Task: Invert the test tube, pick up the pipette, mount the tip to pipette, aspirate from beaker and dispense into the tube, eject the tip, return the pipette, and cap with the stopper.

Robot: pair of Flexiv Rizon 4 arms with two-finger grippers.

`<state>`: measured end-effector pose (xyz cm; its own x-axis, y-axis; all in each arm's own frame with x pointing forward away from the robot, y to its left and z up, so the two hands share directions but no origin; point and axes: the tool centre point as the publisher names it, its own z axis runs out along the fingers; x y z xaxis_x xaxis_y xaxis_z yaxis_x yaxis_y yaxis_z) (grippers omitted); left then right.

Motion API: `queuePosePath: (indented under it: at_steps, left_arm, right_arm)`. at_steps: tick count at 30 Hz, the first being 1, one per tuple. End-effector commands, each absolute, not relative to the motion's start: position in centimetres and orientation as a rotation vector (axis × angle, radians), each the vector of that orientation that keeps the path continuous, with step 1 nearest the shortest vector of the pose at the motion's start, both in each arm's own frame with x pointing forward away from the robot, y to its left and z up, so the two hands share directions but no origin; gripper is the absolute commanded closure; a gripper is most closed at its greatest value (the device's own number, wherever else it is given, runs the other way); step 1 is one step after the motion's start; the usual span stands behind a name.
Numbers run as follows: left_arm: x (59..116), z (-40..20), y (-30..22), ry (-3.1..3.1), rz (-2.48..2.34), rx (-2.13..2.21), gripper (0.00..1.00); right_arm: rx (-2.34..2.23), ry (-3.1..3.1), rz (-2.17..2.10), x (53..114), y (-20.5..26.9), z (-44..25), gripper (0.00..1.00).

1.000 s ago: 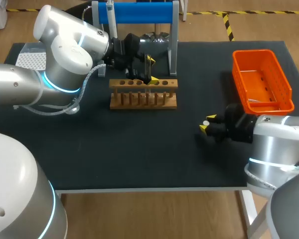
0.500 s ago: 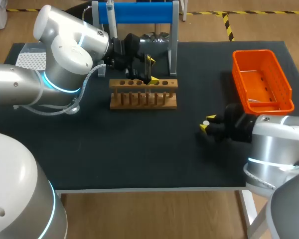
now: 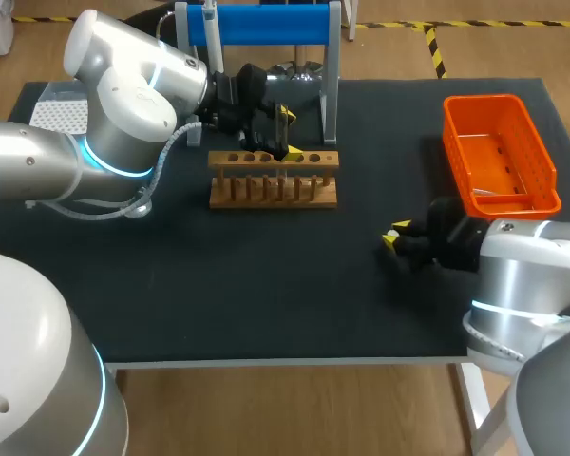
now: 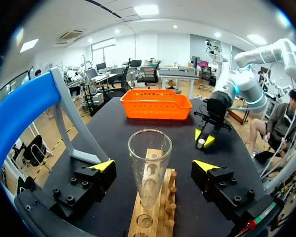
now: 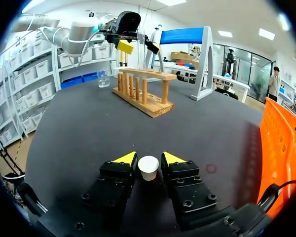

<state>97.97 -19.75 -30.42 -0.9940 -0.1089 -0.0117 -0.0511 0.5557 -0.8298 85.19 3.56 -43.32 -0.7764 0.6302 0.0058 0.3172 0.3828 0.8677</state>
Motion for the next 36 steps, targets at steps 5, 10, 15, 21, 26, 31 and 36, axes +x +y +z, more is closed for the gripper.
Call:
queuePosePath:
  at_steps: [5, 10, 15, 21, 26, 31, 36]
  left_arm:
    - [98.1, -30.4, -19.8, 2.72, -1.443, -0.139, 0.0]
    - [98.1, -30.4, -19.8, 2.72, -1.443, -0.139, 0.0]
    - [98.1, -30.4, -19.8, 2.72, -1.443, -0.139, 0.0]
    - [98.1, -30.4, -19.8, 2.72, -1.443, -0.139, 0.0]
    - [98.1, -30.4, -19.8, 2.72, -1.443, -0.139, 0.0]
    - [98.1, -30.4, -19.8, 2.72, -1.443, -0.139, 0.0]
    - [98.1, -30.4, -19.8, 2.72, -1.443, -0.139, 0.0]
  right_arm:
    - [0.831, 2.322, 1.346, 85.3, 3.7, -43.3, 1.0]
    - [0.833, 2.323, 1.347, 85.4, 3.6, -43.3, 1.0]
    - [0.83, 2.314, 1.373, 85.7, 3.6, -41.8, 1.0]
    - [0.768, 2.331, 1.44, 86.5, 3.9, -38.8, 1.0]
    - [0.699, 2.363, 1.514, 88.0, 4.0, -35.4, 1.0]
    - [0.587, 2.406, 1.558, 89.5, 4.3, -31.7, 1.0]
    - [0.442, 2.479, 1.557, 90.9, 5.4, -28.6, 1.0]
